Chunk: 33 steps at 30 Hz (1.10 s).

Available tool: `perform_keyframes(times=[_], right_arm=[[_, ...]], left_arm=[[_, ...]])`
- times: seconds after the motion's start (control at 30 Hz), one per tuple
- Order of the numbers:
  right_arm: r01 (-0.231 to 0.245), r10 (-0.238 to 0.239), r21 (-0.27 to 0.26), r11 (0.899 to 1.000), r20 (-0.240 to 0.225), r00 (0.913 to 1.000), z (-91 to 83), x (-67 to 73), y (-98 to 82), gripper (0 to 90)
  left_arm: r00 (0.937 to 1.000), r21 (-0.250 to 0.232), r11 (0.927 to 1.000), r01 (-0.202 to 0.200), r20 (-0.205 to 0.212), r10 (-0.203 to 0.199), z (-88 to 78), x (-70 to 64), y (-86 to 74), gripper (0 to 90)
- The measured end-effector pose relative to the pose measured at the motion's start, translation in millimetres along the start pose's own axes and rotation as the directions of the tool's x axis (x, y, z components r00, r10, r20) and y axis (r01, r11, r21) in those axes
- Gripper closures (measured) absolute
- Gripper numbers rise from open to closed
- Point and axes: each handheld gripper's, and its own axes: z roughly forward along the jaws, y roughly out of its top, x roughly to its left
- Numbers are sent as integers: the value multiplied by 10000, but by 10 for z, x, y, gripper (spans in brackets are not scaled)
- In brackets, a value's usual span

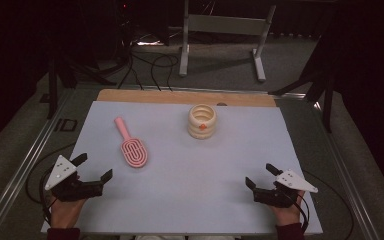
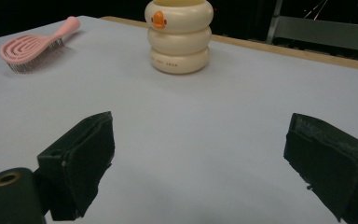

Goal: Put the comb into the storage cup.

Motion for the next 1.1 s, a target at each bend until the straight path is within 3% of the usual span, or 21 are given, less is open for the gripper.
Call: perform_keyframes(times=[0.37, 0.6, 1.1], right_arm=[[29, -29, -27, 10000, 46, 10000, -2, 0, -6, 86], [34, -34, -35, 10000, 10, 10000, 1, 4, -7, 86], [92, -92, 77, 9999, -2, 10000, 13, 11, -10, 86]], left_arm=[[9987, 244, 9989, -388, 354, 380, 149, -72, 69, 3], [9983, 214, 9995, -235, 539, 223, 266, -94, 120, 3], [9945, 766, 9940, -784, 758, 726, 582, -190, 259, 4]])
